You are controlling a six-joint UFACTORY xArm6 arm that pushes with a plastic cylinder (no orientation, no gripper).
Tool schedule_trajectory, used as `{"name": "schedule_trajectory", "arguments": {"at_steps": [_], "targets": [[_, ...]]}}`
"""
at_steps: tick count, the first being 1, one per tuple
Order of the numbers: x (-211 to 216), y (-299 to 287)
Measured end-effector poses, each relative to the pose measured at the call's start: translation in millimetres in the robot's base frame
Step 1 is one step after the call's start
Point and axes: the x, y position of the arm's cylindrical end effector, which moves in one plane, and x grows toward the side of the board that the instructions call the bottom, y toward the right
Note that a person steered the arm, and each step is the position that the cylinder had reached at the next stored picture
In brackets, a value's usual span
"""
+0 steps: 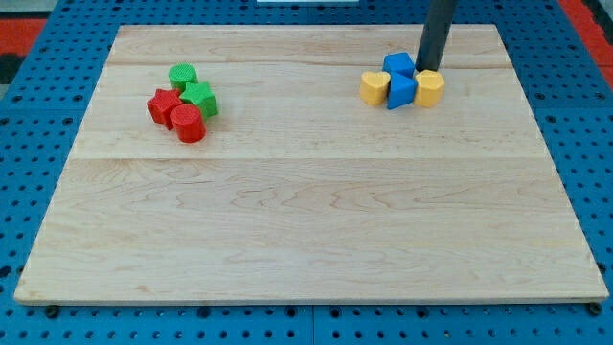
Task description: Nudge the group of blocks left a bit
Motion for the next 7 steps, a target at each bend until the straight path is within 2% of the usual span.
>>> {"name": "schedule_trajectory", "arguments": {"at_steps": [2,7], "targets": [[1,41],[5,62]]}}
